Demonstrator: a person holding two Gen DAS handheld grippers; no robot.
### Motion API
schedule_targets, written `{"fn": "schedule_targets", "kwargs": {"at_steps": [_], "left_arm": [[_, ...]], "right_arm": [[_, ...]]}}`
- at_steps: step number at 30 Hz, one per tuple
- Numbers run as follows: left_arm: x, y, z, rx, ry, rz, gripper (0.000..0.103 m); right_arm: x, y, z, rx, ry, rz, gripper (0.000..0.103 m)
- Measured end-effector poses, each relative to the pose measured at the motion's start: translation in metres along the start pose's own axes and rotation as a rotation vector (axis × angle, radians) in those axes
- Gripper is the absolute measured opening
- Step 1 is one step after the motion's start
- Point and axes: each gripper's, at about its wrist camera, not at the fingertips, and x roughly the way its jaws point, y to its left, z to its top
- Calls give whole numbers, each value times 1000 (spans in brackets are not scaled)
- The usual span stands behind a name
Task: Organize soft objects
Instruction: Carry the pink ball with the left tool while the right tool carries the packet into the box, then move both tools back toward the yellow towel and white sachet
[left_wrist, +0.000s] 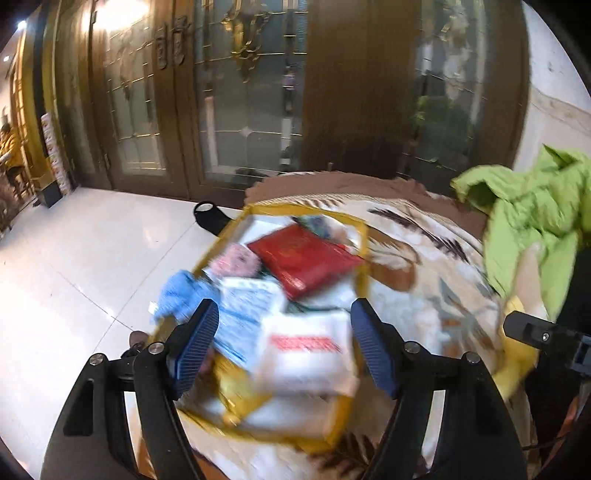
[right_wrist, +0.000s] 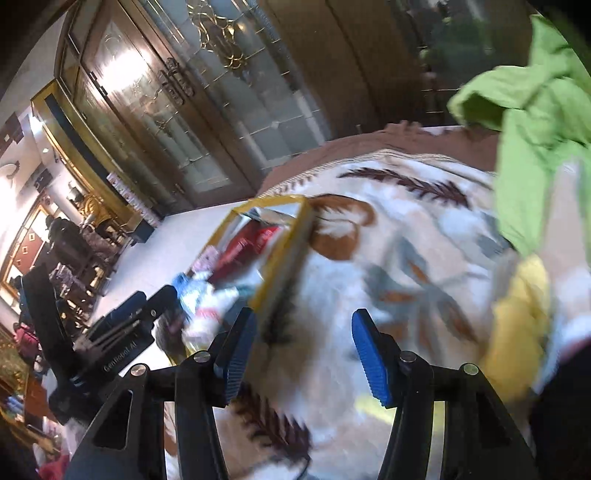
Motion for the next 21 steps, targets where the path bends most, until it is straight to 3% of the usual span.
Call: {"fn": "schedule_targets", "kwargs": {"at_steps": [8, 21], "left_arm": [[-15, -48, -20, 74, 16, -51, 74], [-16, -83, -31, 142, 22, -60, 74]], "right_arm": [[-55, -29, -49, 26, -4, -58, 57], [-84, -68, -84, 99, 6, -100, 57]]}}
